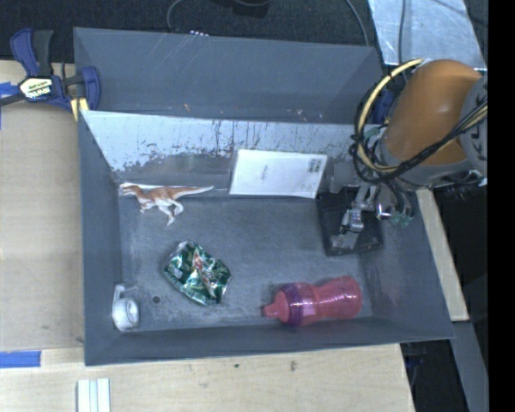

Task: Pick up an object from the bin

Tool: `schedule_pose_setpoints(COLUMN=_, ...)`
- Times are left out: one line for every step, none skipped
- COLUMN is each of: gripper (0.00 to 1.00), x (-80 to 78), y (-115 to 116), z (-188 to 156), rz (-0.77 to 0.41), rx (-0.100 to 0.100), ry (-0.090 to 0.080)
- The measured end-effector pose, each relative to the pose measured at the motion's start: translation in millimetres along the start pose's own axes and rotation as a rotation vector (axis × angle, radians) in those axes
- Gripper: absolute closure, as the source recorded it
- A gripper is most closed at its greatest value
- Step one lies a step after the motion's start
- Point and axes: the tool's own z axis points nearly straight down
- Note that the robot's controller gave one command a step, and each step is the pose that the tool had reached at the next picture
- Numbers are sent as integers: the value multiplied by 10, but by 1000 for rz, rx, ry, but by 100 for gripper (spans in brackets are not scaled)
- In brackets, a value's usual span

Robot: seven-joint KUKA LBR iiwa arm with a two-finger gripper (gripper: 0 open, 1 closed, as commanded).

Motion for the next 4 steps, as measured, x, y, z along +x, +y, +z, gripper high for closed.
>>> schedule_pose_setpoints(gripper=100, x=-76, y=-6, z=458, rz=-16, rx=1, ry=4)
schedule_pose_setpoints(gripper=100, x=-76, y=-5, z=457, rz=-16, rx=1, ry=4)
schedule_pose_setpoints(gripper=100, x=90, y=-74, z=35, rz=-43, rx=0, ry=11)
schedule_pose_setpoints(gripper=0, x=788, y=-18, z=106, rz=-136, rx=0, ry=2)
